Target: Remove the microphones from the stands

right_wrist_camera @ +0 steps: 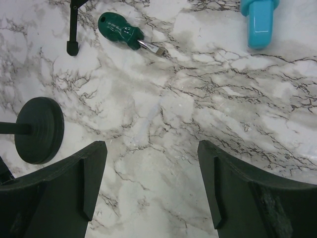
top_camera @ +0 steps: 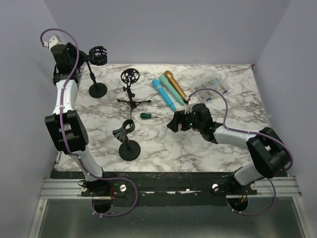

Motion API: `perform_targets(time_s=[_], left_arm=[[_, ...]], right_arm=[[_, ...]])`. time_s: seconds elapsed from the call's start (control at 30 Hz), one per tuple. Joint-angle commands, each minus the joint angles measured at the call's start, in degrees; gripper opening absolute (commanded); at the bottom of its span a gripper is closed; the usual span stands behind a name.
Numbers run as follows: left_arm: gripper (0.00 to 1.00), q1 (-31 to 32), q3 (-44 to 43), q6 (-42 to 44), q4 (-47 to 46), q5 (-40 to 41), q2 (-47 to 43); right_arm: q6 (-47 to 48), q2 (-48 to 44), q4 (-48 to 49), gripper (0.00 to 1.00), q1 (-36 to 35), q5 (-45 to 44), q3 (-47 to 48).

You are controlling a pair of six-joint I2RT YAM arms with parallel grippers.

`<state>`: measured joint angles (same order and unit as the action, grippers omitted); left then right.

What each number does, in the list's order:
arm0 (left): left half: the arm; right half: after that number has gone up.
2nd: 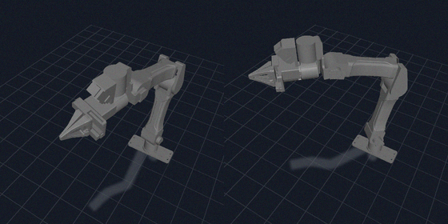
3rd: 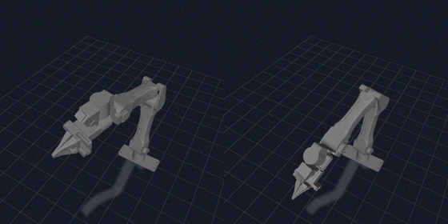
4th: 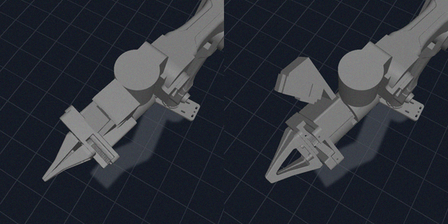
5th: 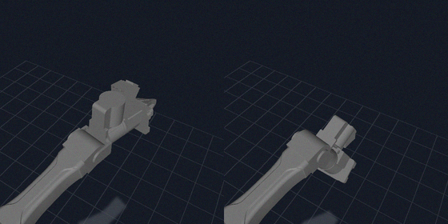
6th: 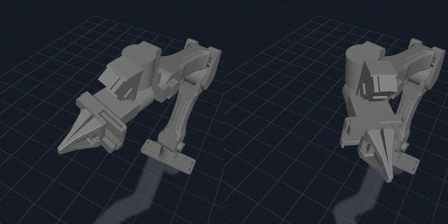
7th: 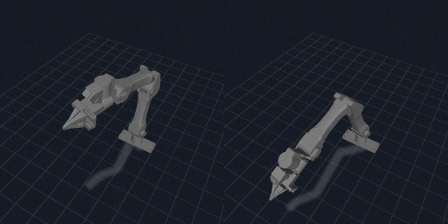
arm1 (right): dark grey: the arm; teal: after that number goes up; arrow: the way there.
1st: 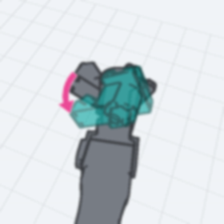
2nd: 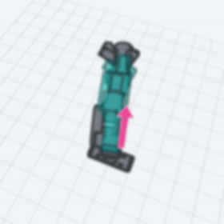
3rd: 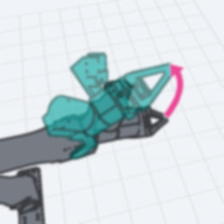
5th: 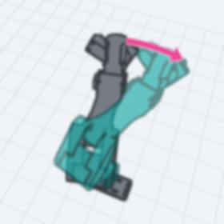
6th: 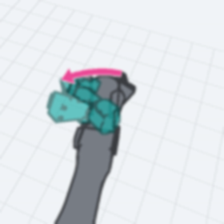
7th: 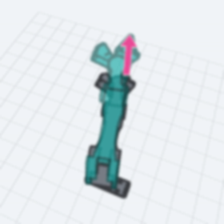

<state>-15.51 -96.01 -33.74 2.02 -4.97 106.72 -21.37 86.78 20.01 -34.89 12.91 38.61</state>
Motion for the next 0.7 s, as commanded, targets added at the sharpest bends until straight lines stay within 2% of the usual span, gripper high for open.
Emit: perform_targets(time_s=[0.0,0.17,0.3,0.5,0.67], left_arm=[[0.52,0.6,6.1,3.1,12.2,4.1,1.4],[0.68,0.5,2.7,4.6,11.6,-2.4,3.7],[0.76,0.5,-3.3,4.0,11.6,-4.9,3.7],[0.82,0.2,-17.0,4.5,17.3,-5.7,6.1],[0.83,0.1,-19.4,2.2,16.9,-7.7,5.5]], right_arm=[[0.7,-0.9,1.0,0.82,-0.3,-1.0,0.0],[0.7,-1.0,1.2,0.82,-0.3,-0.8,-0.2],[0.7,-0.9,1.2,0.82,-0.4,-1.0,-0.2],[0.9,-0.8,1.0,0.82,-0.3,-1.3,-0.1],[0.8,-0.3,1.2,0.82,-0.3,-1.0,0.0]])
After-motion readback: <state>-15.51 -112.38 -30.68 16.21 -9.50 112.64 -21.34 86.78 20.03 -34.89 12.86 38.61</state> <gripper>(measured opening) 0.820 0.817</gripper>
